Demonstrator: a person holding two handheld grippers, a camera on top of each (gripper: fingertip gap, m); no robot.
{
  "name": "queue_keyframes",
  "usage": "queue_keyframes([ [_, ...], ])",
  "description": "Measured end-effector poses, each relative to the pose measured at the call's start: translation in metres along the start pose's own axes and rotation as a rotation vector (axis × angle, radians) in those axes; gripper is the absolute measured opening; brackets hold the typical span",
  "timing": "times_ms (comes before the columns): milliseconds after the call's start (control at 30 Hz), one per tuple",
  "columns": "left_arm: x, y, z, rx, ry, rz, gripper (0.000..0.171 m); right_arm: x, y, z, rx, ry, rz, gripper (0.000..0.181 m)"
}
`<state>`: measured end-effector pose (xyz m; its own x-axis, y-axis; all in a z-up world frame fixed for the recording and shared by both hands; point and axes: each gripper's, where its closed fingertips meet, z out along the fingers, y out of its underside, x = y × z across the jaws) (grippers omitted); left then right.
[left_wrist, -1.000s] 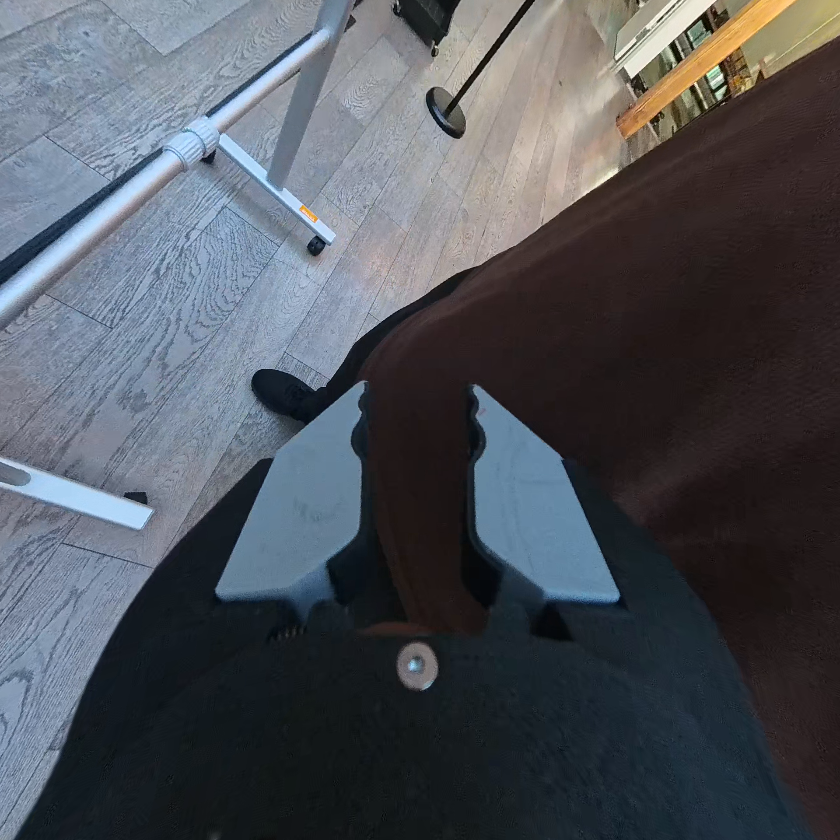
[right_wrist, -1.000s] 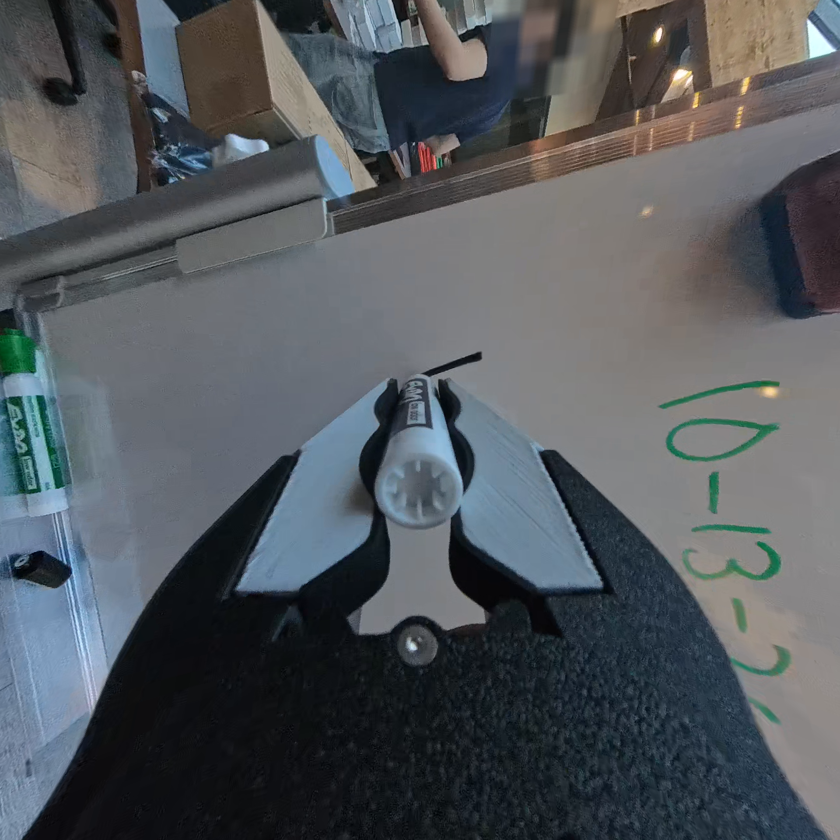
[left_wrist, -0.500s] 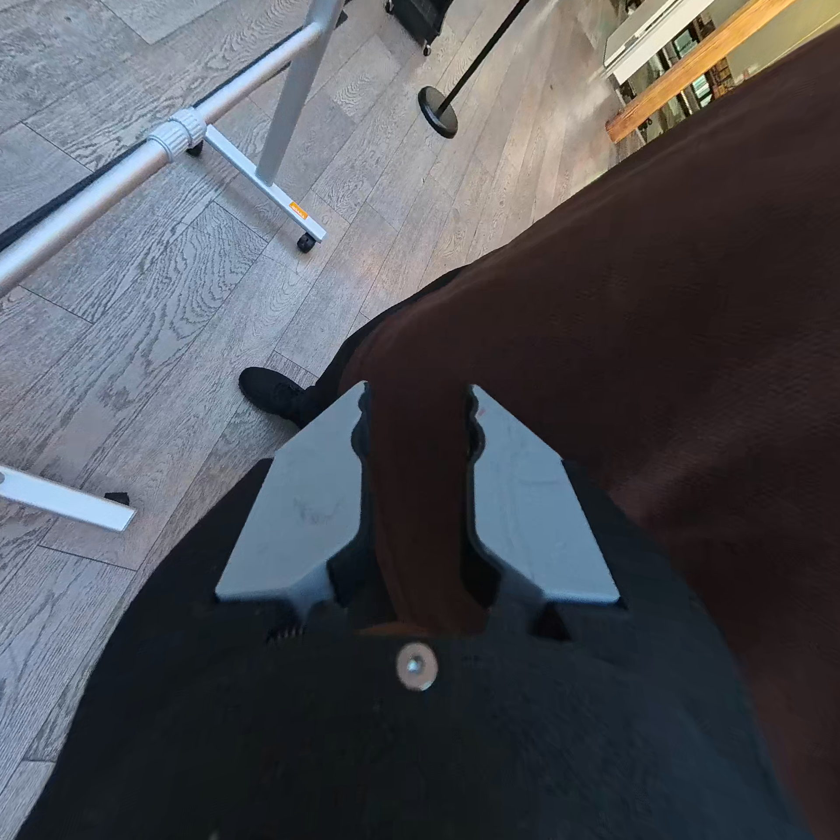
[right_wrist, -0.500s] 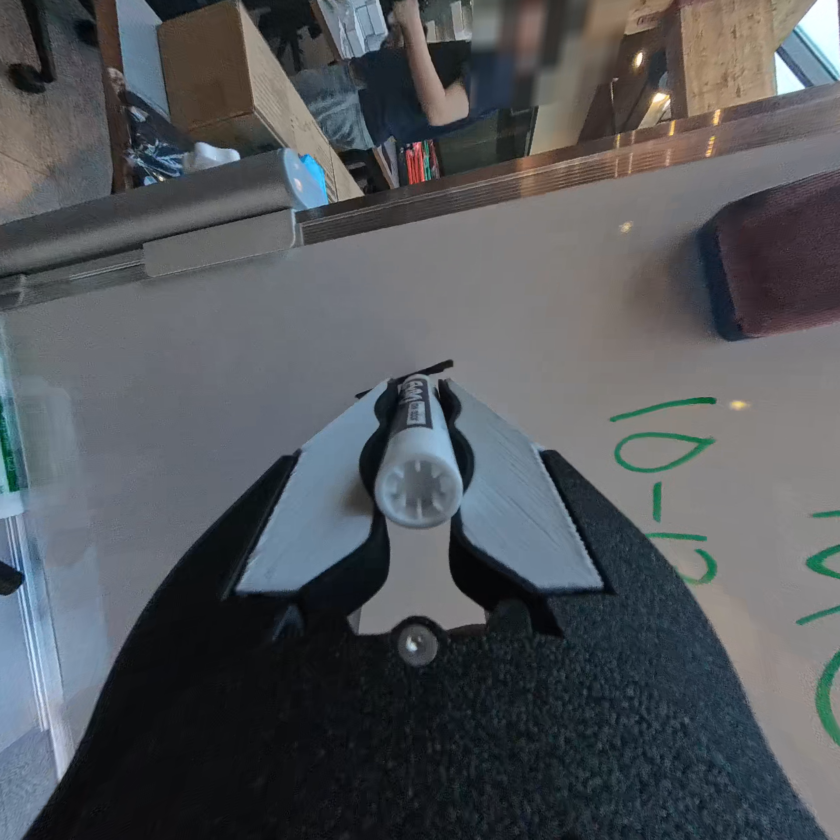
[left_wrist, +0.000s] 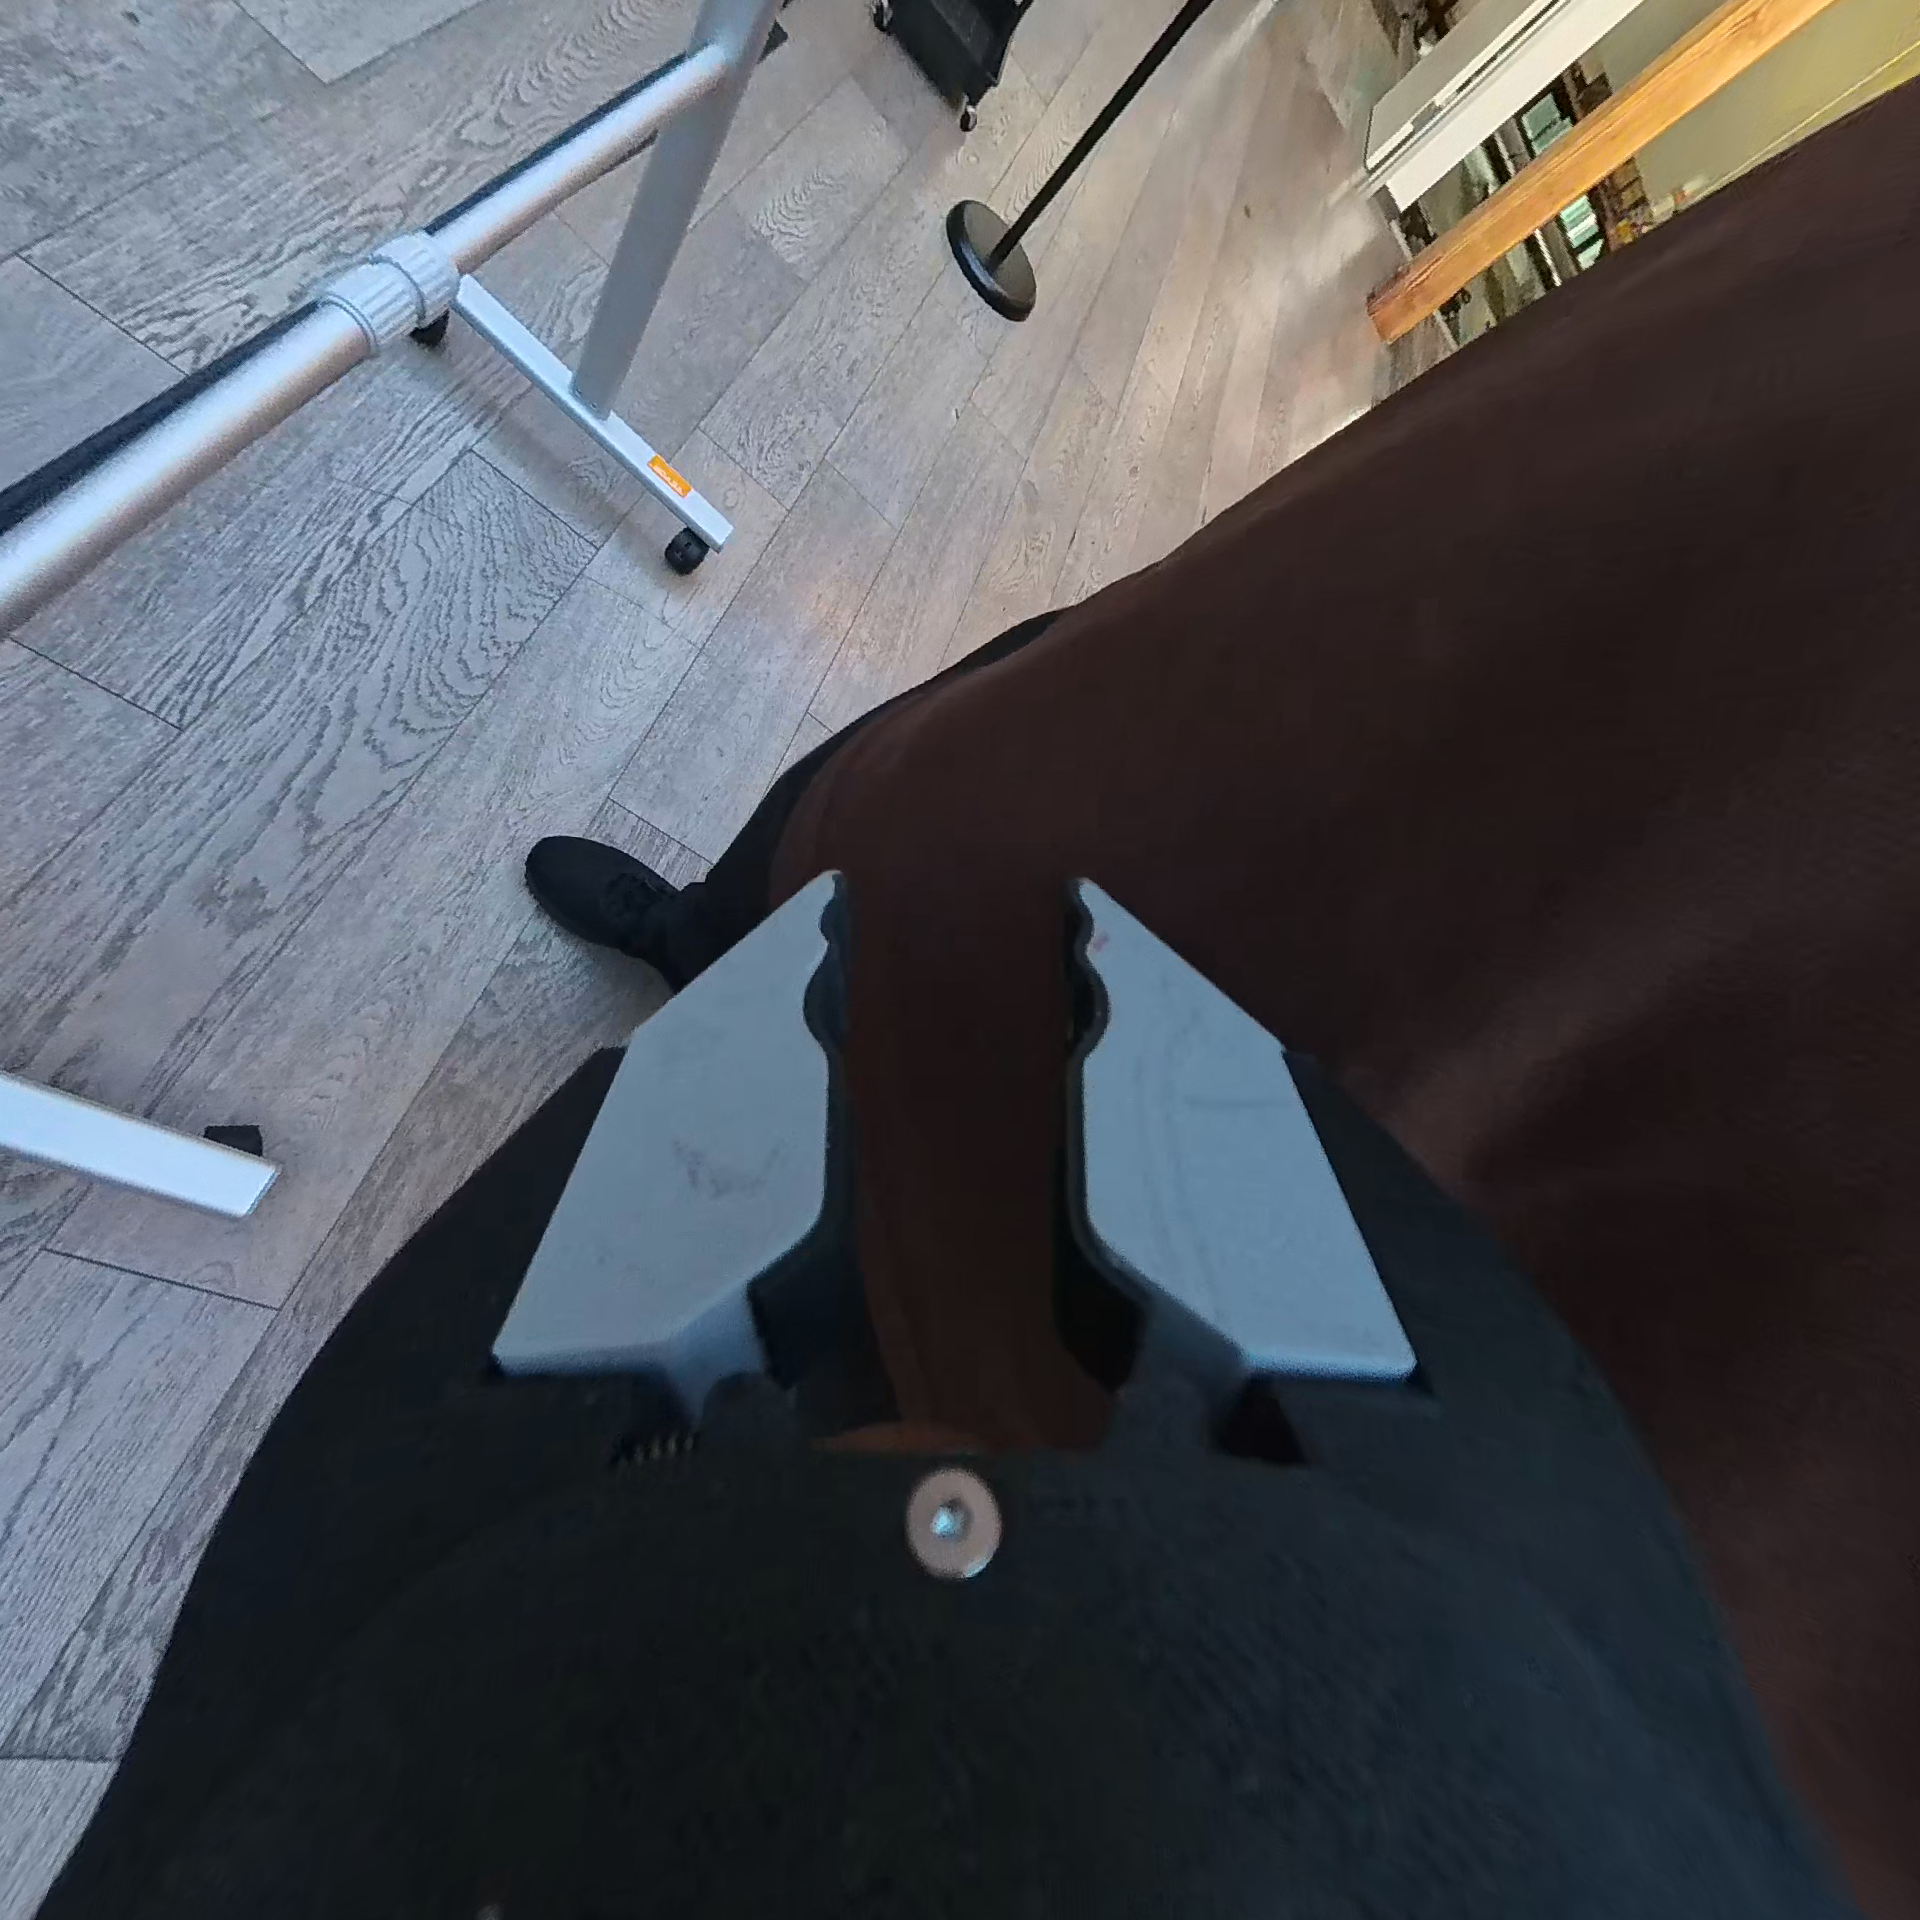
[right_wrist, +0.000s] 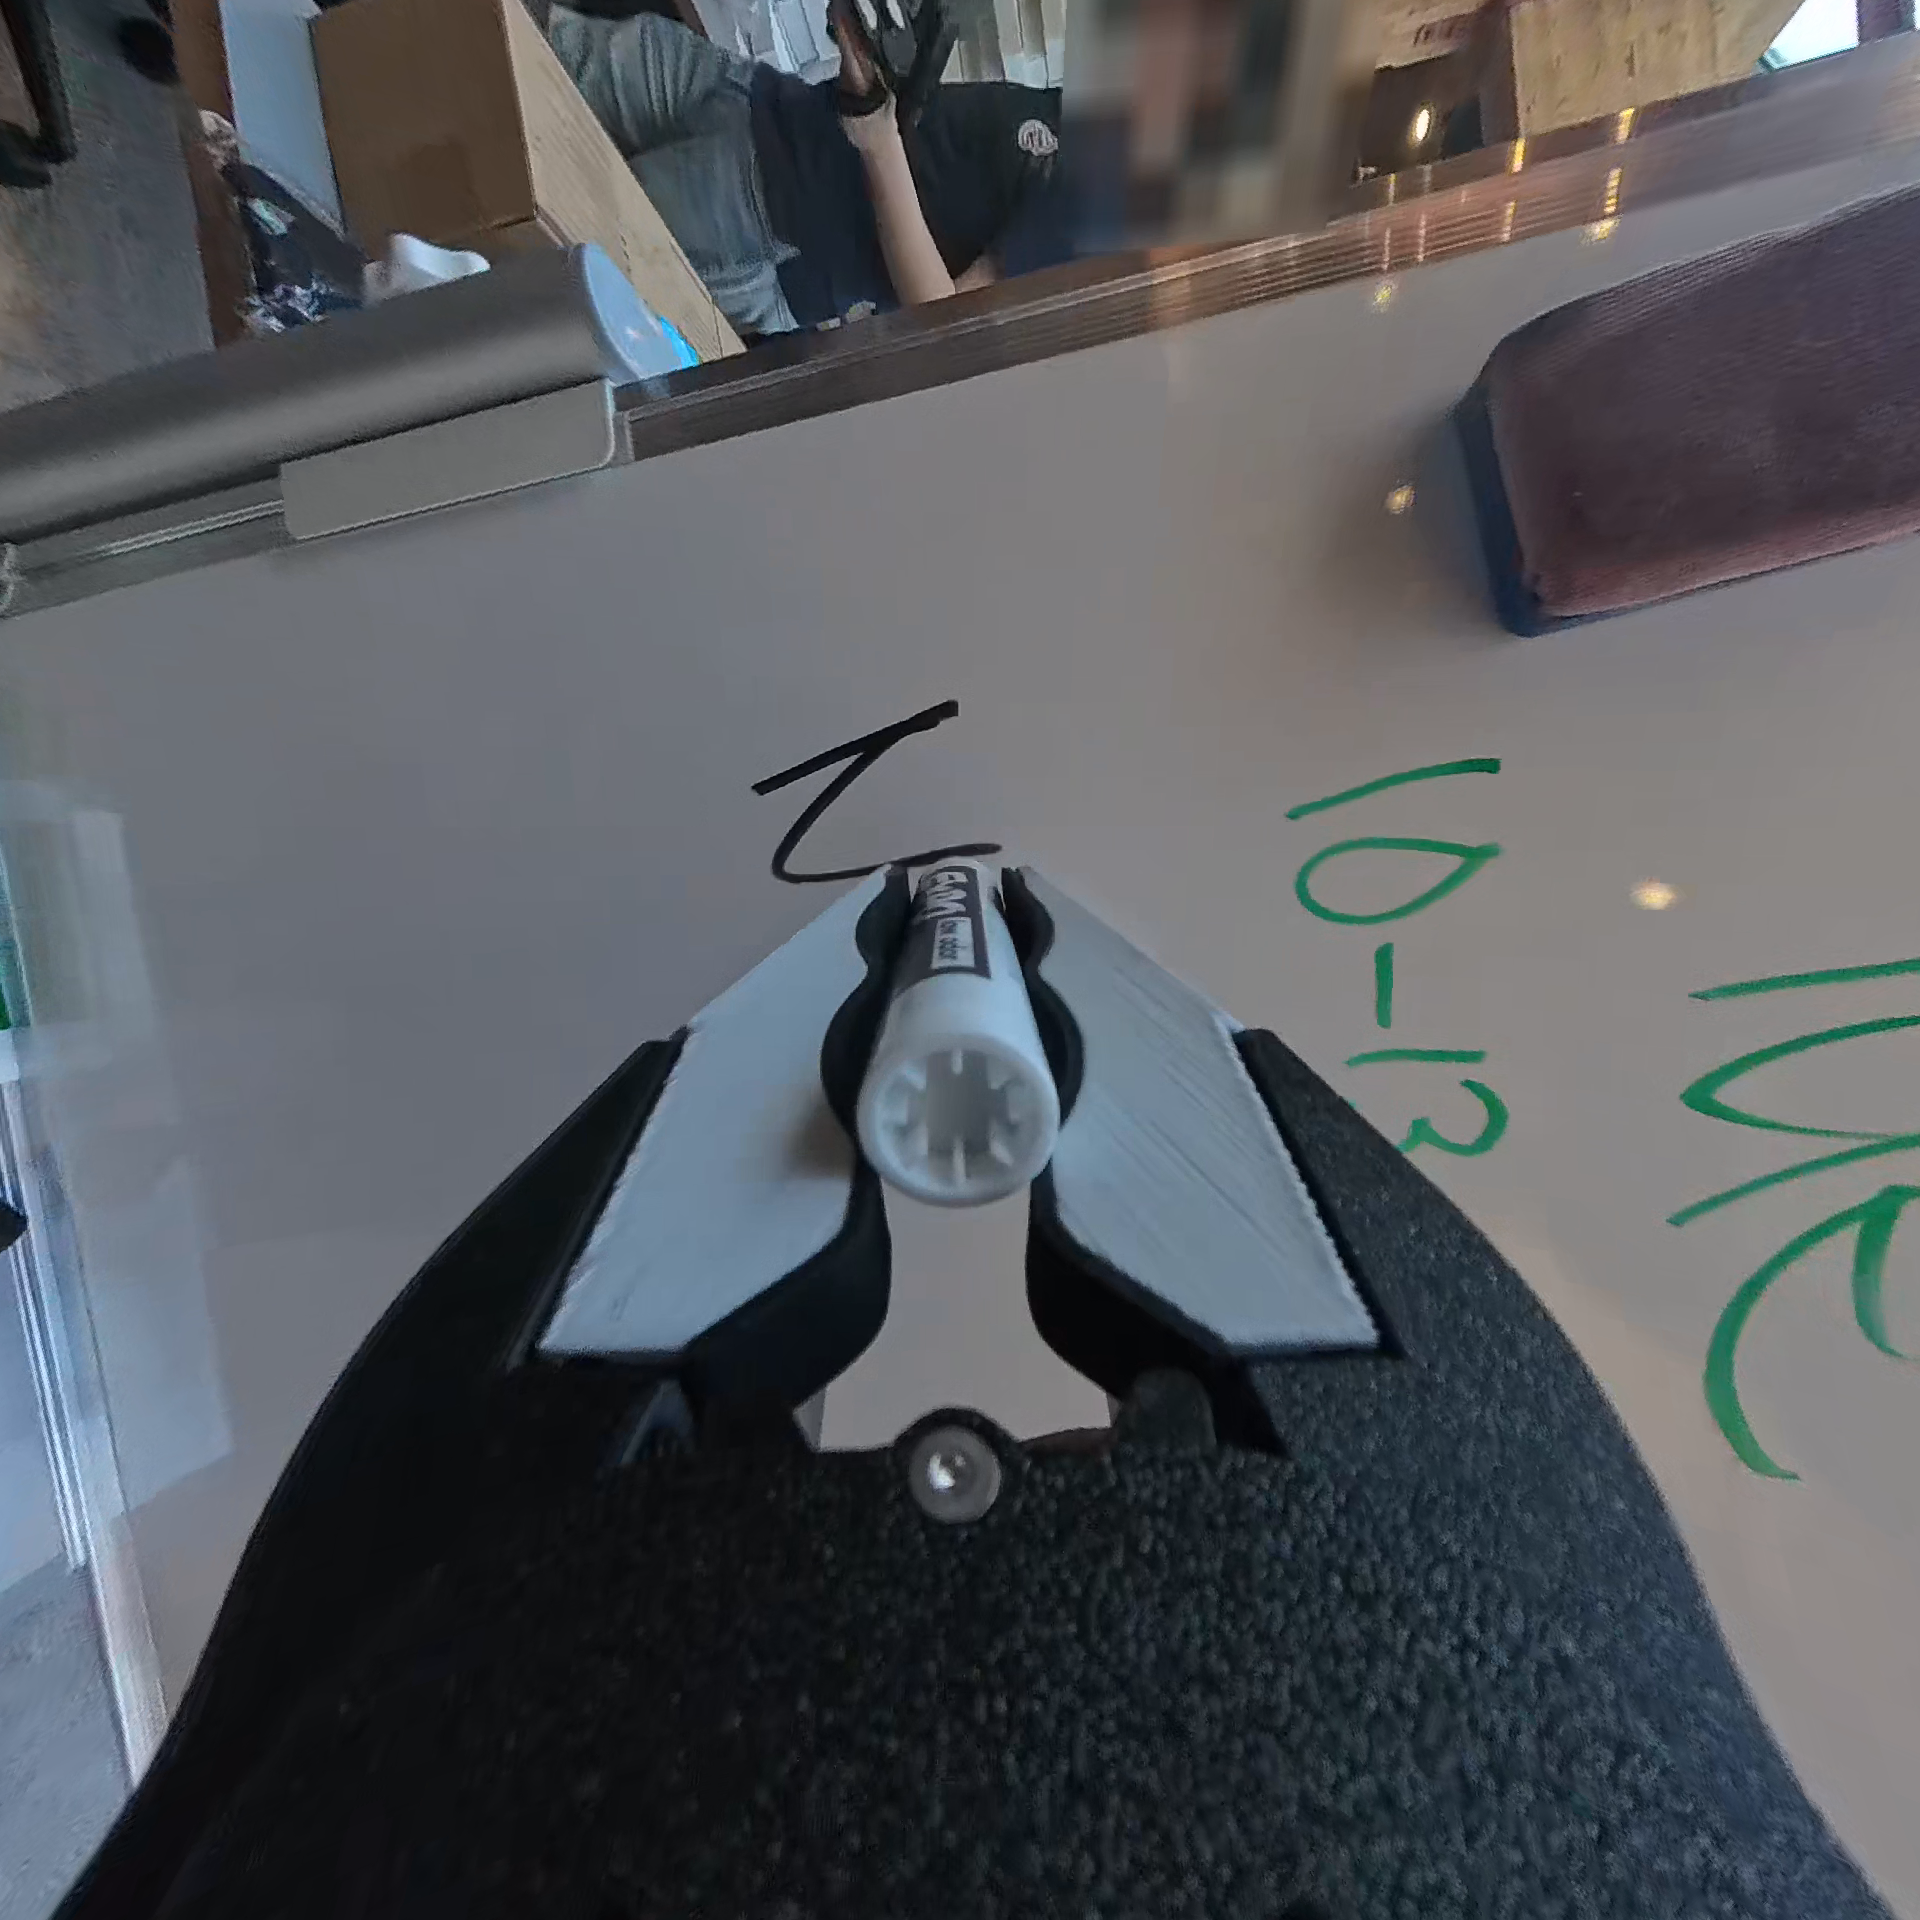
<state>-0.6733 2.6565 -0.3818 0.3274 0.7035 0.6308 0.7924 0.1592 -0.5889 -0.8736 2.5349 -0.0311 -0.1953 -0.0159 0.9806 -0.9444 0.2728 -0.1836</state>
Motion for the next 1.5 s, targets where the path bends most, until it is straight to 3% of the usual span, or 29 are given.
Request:
queue_keyframes([
  [167,0.003,0.003,0.005,-0.008,0.014,-0.014,0.038,-0.003,0.014,0.008,-0.028,-0.004,0.022,0.017],
  [333,0.004,0.003,0.005,-0.015,0.008,-0.007,0.037,-0.036,0.027,0.008,-0.058,-0.091,-0.026,0.017],
  [400,0.003,0.002,0.002,0.002,0.002,-0.016,0.037,-0.028,0.033,0.002,-0.060,-0.060,-0.013,0.017],
  [533,0.004,0.005,0.001,0.017,0.000,-0.043,0.037,0.007,0.023,0.002,-0.018,0.008,0.067,0.017],
  [667,0.004,-0.002,-0.001,0.016,-0.037,-0.002,0.037,-0.015,0.010,0.006,0.002,-0.073,0.101,0.017],
  [767,0.009,-0.032,-0.015,0.094,-0.075,0.038,0.038,-0.054,-0.006,-0.019,0.096,-0.259,0.337,0.018],
  [867,0.008,-0.070,-0.038,0.156,-0.226,0.163,0.042,-0.091,-0.019,-0.054,0.170,-0.515,0.830,0.018],
  [967,0.010,-0.103,-0.048,0.171,-0.294,0.243,0.035,-0.119,0.020,-0.074,0.083,-0.559,1.201,0.018],
  [1067,-0.015,-0.134,-0.035,0.108,-0.412,0.225,0.032,-0.163,0.073,-0.099,-0.031,-0.608,1.529,0.018],
  [1167,-0.036,-0.182,-0.009,0.052,-0.523,0.273,0.030,-0.201,0.104,-0.120,-0.101,-0.627,1.659,0.018],
  [1267,-0.062,-0.219,0.017,-0.005,-0.587,0.239,0.029,-0.218,0.113,-0.130,-0.092,-0.630,1.718,0.018],
  [1367,-0.086,-0.237,0.033,-0.028,-0.616,0.163,0.029,-0.224,0.119,-0.136,-0.053,-0.628,1.737,0.018],
  [1500,-0.109,-0.242,0.045,-0.091,-0.694,0.106,0.029,-0.231,0.134,-0.143,-0.002,-0.633,1.790,0.018],
])
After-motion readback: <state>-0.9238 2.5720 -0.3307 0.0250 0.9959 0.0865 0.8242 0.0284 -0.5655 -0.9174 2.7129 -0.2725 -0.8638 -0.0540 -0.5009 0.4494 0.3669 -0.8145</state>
